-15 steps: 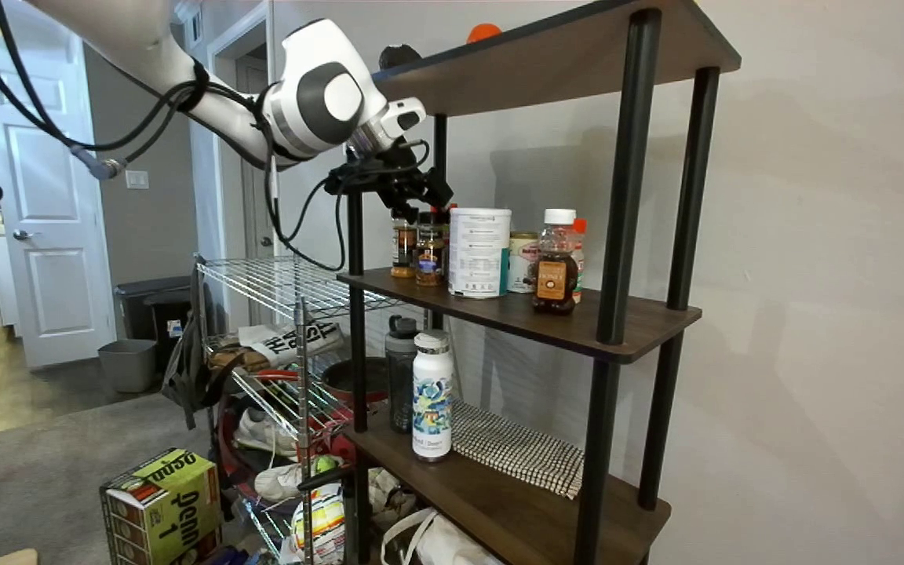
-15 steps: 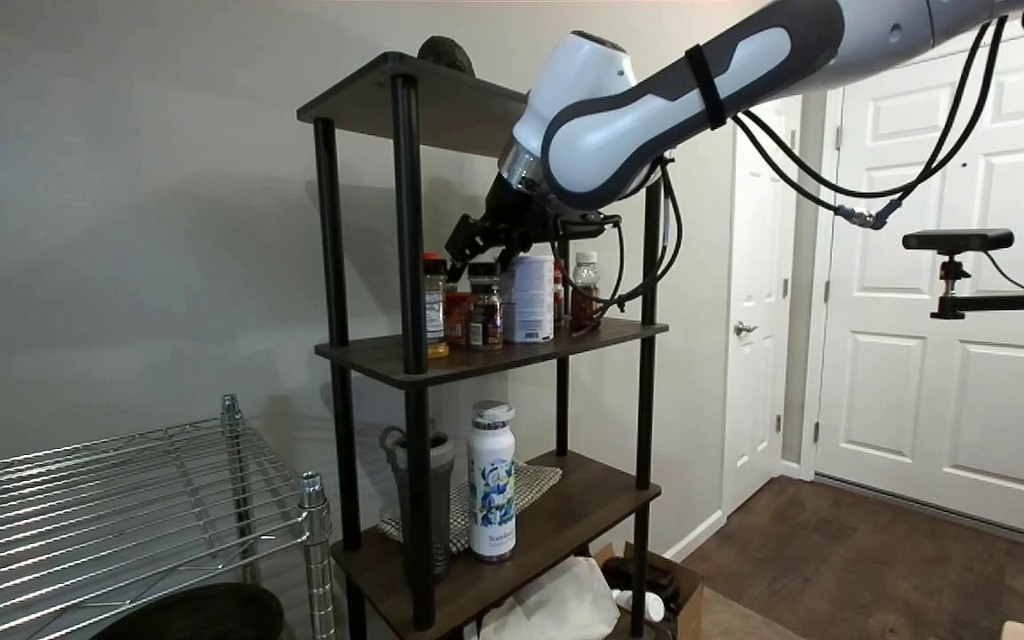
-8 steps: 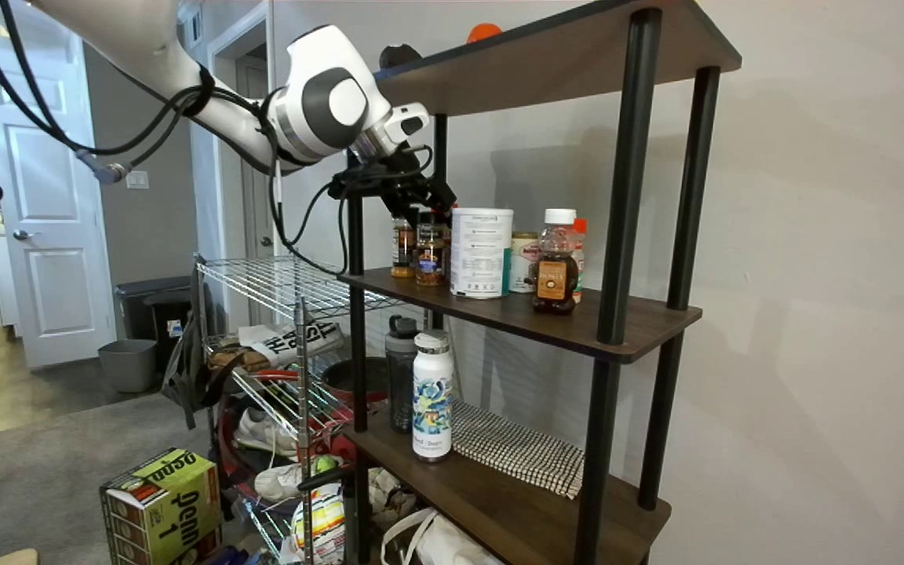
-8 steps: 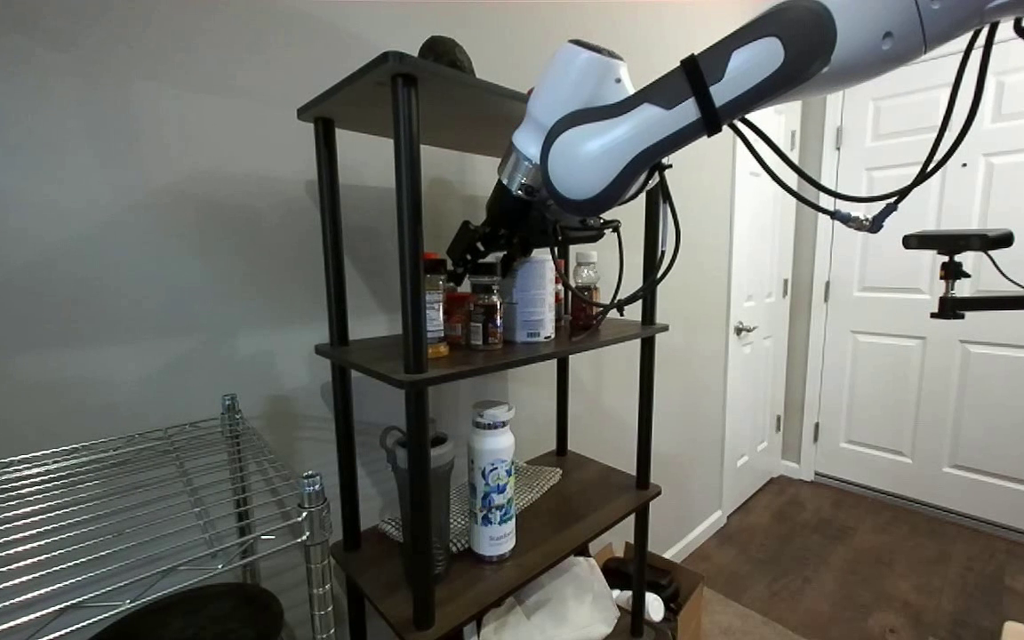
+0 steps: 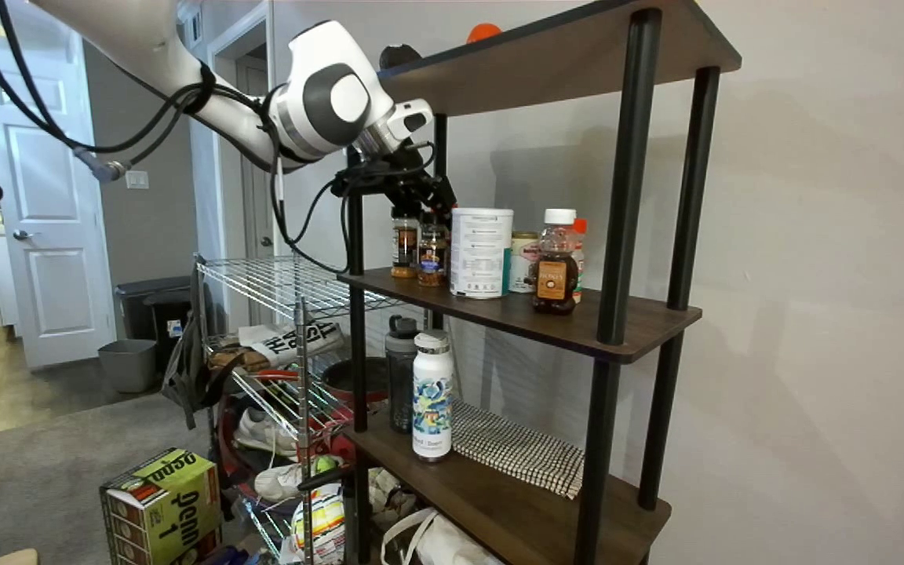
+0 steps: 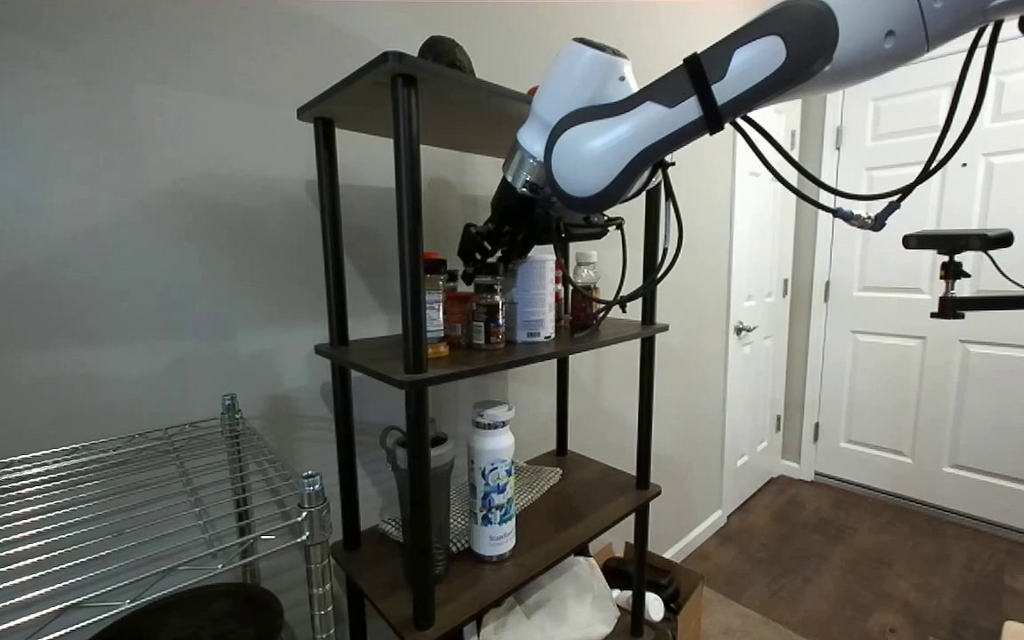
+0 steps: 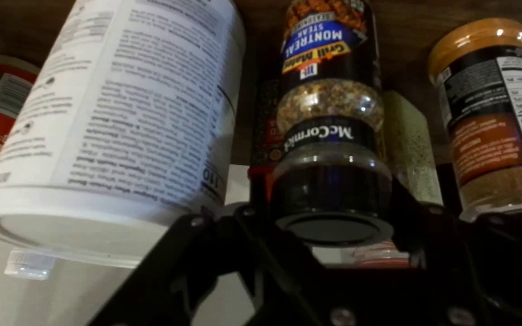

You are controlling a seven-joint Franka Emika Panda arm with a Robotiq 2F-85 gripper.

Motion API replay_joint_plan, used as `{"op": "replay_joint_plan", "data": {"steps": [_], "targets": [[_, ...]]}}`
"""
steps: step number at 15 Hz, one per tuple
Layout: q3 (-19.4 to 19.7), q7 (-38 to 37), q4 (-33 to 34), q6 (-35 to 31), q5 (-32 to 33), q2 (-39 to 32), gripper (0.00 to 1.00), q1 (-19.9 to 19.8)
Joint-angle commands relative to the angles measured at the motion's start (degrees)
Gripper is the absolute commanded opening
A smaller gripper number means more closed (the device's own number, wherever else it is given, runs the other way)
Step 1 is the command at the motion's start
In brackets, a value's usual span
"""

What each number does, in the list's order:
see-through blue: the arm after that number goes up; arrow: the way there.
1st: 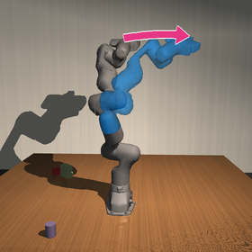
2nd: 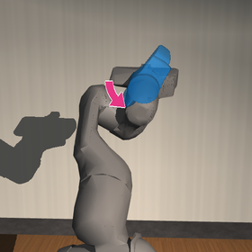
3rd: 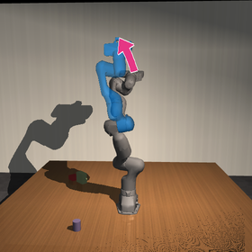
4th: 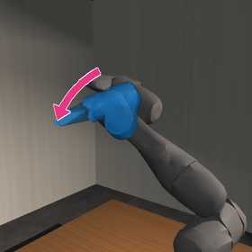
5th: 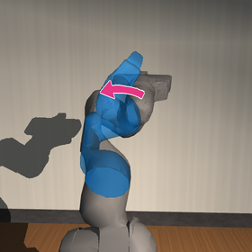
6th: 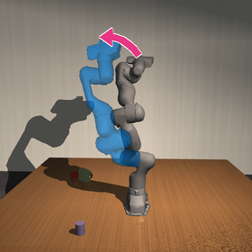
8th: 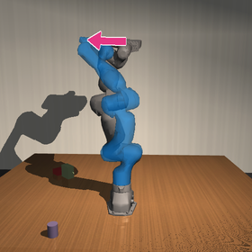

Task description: Move one bottle to the right

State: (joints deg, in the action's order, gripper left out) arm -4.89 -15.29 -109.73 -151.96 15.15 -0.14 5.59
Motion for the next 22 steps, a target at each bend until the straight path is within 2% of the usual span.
{"op": "replay_joint_plan", "data": {"steps": [1, 8, 15, 22], "targets": [[0.42, 0.15, -1.48, -0.41, -0.47, 1.80, 0.34, -0.60], [1.30, 2.87, -3.48, 0.13, -4.71, 4.15, 0.32, -0.74], [1.64, 9.56, -12.58, 1.76, -9.36, 13.35, 0.32, -0.87], [5.79, 12.18, -17.59, 2.06, -11.78, 18.83, 0.32, -3.03]]}}
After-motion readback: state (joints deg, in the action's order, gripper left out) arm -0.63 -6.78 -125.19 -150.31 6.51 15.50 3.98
